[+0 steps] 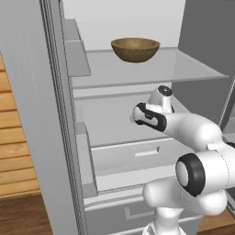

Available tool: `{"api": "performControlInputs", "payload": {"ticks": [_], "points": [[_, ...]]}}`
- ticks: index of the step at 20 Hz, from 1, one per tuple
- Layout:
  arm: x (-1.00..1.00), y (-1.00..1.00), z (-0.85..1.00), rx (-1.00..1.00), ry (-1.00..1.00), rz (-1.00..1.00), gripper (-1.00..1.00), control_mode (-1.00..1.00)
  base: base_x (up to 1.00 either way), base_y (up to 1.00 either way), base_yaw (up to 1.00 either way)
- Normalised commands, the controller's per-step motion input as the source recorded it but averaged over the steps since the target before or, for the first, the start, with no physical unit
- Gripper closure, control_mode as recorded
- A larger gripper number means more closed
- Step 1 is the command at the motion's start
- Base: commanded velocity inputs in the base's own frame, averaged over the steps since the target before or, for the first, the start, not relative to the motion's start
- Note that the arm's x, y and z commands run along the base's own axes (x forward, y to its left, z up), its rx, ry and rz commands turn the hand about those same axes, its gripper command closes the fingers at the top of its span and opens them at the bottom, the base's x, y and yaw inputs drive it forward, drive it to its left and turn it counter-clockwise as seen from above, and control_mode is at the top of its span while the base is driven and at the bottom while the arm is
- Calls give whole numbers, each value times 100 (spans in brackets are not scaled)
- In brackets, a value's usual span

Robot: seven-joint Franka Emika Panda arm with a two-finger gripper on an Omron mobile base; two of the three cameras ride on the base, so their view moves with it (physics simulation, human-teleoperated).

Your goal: Grab a lemon wedge from the fridge and one ice cube from the ice bowl, and put them in the glass of lemonade.

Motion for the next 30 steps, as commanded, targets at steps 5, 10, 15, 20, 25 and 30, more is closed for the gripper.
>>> {"api": "performControlInputs", "payload": {"ticks": [5,10,15,20,25,30], "points": [[0,-3,-15,0,-2,3,100,-100,0,0,0],[-2,0,0,0,0,0,100,-100,0,0,0],[-77,-11,3,3,-18,0,100,-100,0,0,0],[-100,-10,52,7,-36,-2,100,-100,0,0,0],[-99,0,100,0,-2,-11,100,-100,0,0,0],[-100,-8,100,0,13,-12,100,-100,0,0,0]]}}
